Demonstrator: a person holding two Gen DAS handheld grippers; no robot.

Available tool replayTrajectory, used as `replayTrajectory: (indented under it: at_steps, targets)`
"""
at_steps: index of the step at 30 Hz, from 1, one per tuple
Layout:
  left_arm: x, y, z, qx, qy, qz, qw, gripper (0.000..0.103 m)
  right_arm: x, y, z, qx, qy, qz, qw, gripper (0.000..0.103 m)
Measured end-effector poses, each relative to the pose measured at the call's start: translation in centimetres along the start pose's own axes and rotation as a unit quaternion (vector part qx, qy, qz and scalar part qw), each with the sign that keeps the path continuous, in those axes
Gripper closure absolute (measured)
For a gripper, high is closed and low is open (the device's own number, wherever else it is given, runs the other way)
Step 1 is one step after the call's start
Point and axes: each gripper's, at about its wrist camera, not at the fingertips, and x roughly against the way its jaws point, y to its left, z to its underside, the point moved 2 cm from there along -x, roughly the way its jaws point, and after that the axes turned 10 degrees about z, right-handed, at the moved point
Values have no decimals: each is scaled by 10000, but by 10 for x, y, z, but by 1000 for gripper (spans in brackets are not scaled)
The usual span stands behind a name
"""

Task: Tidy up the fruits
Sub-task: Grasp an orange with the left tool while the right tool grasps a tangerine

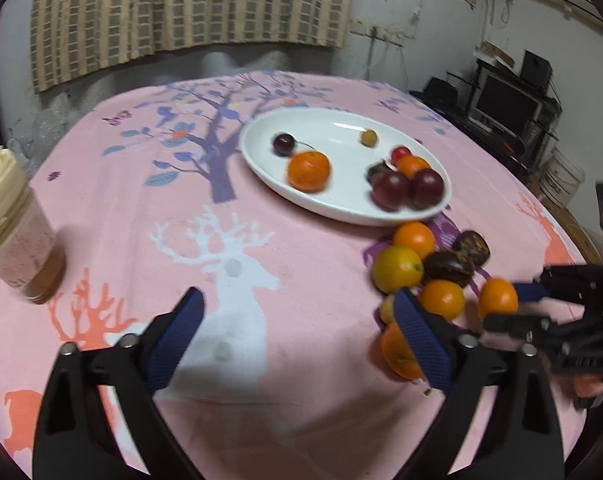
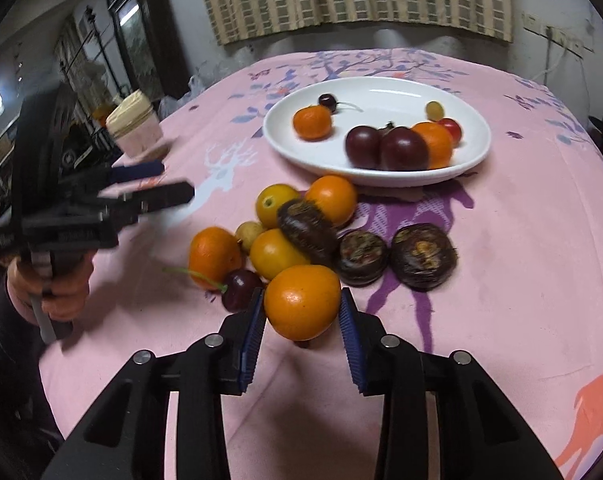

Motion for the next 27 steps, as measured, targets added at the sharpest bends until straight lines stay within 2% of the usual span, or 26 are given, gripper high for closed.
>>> replayTrajectory:
  at_steps: [1,3,7,10,12,18,21,27]
  targets:
    - [-4,-3,1,12,112,138,9998,30,0,-2,0,-52,11,1,10000,66]
    - [-12,-8,4,101,297,393,9987,37,0,-4,0,-93,24,6,10000,66]
    - [-14,-13,5,205,322,544,9978,38,0,-1,0,-16,22,4,10000,66]
    - [-17,-15,6,427,466,1004,9929,38,-1,1,-2,2,6,-5,10000,66]
    - [-19,-19,8,443,527,1131,9912,37,0,0,-3,-16,-1,5,10000,66]
    - [-23,-43,16,187,721,1369,9878,36,1,-1,-2,-29,-31,-6,10000,66]
    - [-25,-57,22,-98,818,1429,9863,36,3,-2,-2,-61,-63,-20,10000,66]
    - [-27,-91,39,-957,923,1209,9837,36,8,-7,-2,-162,-137,-51,9998,66]
